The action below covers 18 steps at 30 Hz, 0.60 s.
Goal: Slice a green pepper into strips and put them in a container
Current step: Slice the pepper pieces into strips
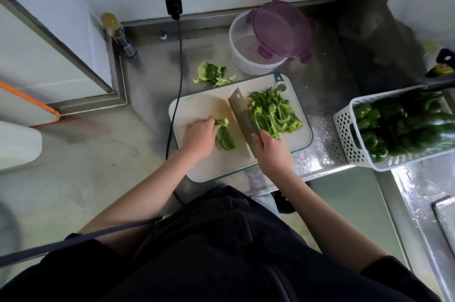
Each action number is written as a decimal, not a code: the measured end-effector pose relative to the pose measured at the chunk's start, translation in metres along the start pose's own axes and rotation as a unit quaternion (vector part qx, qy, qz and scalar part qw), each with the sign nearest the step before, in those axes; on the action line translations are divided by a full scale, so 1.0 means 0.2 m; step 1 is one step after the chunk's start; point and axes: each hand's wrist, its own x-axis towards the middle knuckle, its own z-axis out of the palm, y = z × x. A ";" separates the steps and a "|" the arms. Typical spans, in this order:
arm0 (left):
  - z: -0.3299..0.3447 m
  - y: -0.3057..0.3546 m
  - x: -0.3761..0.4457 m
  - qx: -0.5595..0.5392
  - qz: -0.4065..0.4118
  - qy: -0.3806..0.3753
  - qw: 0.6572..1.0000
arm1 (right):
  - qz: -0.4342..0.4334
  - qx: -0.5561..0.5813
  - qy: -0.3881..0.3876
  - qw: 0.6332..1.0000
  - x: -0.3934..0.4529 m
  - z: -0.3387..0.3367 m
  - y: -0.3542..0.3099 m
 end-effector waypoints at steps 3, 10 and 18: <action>0.02 0.03 0.01 0.068 0.032 -0.013 0.997 | -0.008 0.050 0.032 0.998 -0.02 0.01 -0.04; 0.03 0.02 0.01 0.125 0.042 -0.019 0.991 | -0.009 0.097 0.017 0.995 -0.04 0.08 -0.10; 0.01 0.02 0.01 0.143 0.047 -0.034 0.988 | 0.002 0.134 0.058 0.989 -0.06 0.07 -0.08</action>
